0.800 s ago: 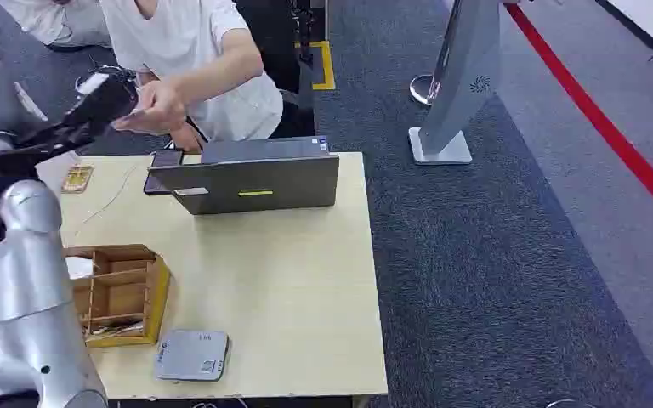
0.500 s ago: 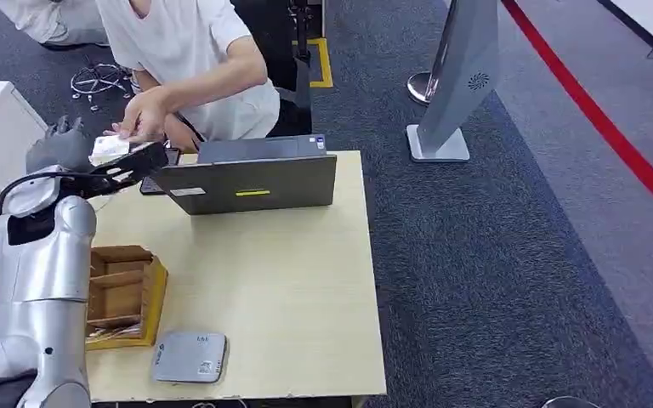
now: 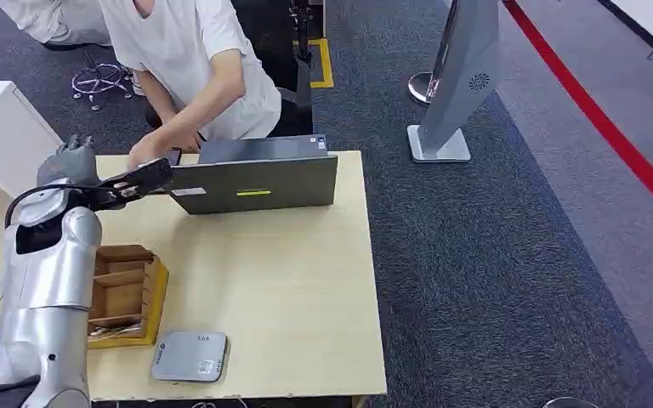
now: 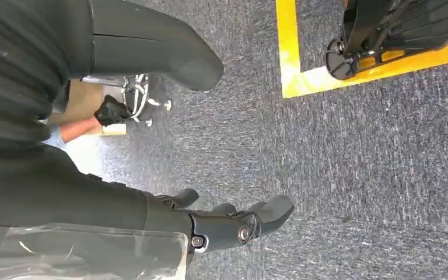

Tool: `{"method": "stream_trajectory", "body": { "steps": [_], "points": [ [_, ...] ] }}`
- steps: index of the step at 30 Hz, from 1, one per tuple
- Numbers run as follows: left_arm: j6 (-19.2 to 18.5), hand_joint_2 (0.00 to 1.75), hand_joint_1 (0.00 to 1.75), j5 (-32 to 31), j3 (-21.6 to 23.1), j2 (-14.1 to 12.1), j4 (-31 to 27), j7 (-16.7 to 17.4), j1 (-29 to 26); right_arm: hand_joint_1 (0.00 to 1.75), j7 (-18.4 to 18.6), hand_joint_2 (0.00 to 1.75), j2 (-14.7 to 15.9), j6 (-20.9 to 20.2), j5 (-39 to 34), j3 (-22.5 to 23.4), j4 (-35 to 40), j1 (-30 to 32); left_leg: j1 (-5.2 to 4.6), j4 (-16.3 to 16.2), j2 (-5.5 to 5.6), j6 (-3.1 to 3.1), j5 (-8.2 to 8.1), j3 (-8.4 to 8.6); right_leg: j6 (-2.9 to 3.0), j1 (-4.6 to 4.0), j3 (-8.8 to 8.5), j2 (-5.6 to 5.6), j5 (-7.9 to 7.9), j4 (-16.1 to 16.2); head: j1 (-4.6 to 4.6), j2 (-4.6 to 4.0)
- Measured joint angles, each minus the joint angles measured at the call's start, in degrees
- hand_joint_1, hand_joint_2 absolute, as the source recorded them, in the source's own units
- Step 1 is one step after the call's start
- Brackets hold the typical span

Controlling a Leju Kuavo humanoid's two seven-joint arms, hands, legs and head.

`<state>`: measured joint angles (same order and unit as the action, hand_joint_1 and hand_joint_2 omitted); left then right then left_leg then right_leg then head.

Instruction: Pass the card to the sensor for recognition and then transmit it.

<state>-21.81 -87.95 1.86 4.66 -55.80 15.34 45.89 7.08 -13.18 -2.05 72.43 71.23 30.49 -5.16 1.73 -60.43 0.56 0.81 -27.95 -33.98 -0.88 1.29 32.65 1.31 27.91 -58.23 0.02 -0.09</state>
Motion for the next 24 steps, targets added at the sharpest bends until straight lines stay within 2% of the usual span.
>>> {"method": "stream_trajectory", "body": {
  "steps": [5, 6, 14, 24],
  "points": [
    [0.0, 1.75, 0.0, 0.0, 0.0, -0.02, 0.0, -0.04, -0.51, 0.0, 0.11, 1.75, 0.0, -0.02, 0.74, 0.0, 0.09, 0.02, 0.0, 0.0, 0.0, 0.0, 0.0, -0.01, 0.0, 0.0, 0.0, 0.0, 0.0, 0.0, -0.02, 0.0],
    [0.0, 1.75, 1.75, 0.0, 0.0, -0.02, 0.0, -0.04, -0.67, 0.0, 0.13, 1.75, 0.0, -0.02, 0.79, 0.0, 0.09, 0.03, 0.0, 0.0, 0.0, 0.0, 0.0, -0.01, 0.0, 0.0, 0.0, 0.0, 0.0, 0.0, -0.02, 0.0],
    [1.47, 1.75, 1.75, 0.0, 0.0, 0.15, -1.6, -3.08, -2.61, 0.0, 0.13, 1.75, -0.02, -0.83, 0.96, 0.0, 0.72, 0.31, 0.0, 0.0, 0.01, 0.0, 0.0, -0.01, 0.0, 0.0, 0.0, -0.01, 0.0, 0.0, -0.02, 0.0],
    [1.51, 1.75, 1.75, 0.0, 0.0, 0.37, -4.39, -3.56, -3.8, 0.0, 0.13, 1.75, -0.26, -0.96, 1.05, 0.0, 1.4, 0.43, 0.0, 0.0, 0.01, 0.0, 0.0, -0.01, 0.0, 0.0, 0.0, -0.01, 0.0, 0.0, -0.02, 0.0]
  ]
}}
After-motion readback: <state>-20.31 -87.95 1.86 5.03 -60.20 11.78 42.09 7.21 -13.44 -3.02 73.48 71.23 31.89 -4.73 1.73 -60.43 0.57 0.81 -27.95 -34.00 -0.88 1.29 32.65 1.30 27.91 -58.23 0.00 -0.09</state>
